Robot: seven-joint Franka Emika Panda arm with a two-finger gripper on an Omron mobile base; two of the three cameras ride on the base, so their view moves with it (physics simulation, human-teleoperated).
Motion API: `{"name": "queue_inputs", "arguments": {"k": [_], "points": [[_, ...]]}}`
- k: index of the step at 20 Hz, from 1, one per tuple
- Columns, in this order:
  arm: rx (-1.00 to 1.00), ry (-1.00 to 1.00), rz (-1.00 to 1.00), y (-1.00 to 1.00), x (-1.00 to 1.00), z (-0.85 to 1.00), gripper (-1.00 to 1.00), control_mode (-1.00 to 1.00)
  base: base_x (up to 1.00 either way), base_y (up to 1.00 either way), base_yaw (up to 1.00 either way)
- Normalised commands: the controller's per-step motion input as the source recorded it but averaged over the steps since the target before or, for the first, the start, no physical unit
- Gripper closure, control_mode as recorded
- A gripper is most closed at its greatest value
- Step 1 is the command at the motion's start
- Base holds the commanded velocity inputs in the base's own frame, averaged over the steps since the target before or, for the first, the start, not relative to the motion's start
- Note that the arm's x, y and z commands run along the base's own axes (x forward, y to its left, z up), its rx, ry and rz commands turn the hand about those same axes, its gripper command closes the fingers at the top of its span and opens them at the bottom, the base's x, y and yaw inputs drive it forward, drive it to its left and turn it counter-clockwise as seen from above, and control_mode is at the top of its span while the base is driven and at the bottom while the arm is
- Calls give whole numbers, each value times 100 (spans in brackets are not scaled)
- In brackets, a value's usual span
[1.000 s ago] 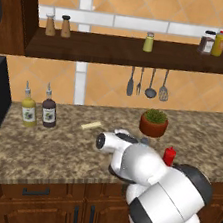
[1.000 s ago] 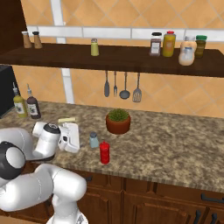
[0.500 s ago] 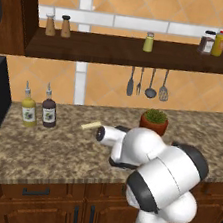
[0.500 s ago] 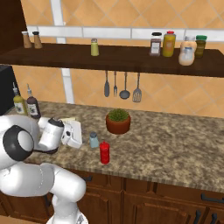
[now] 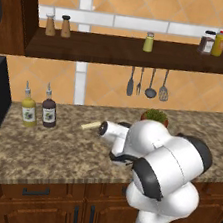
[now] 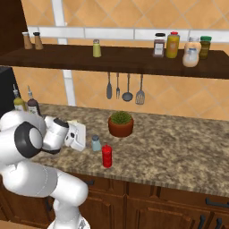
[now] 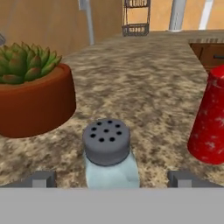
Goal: Put the shaker and condiment bottle from the counter next to their counterparts in the cabinet.
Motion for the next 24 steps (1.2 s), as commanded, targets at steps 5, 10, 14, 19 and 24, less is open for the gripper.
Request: {"name": "queue_inputs", "arguments": {"k": [5, 10, 14, 19, 24], "points": [[10, 0, -8, -22, 0, -6, -100, -100, 0, 0, 0], [9, 2, -8, -22, 0, -32, 100, -100, 0, 0, 0], [11, 8, -3, -34, 15, -4, 100, -100, 0, 0, 0], [2, 1, 5, -2, 2, 33, 100, -100, 0, 0, 0], [0, 0, 29, 21, -11, 69, 100, -100, 0, 0, 0]]}}
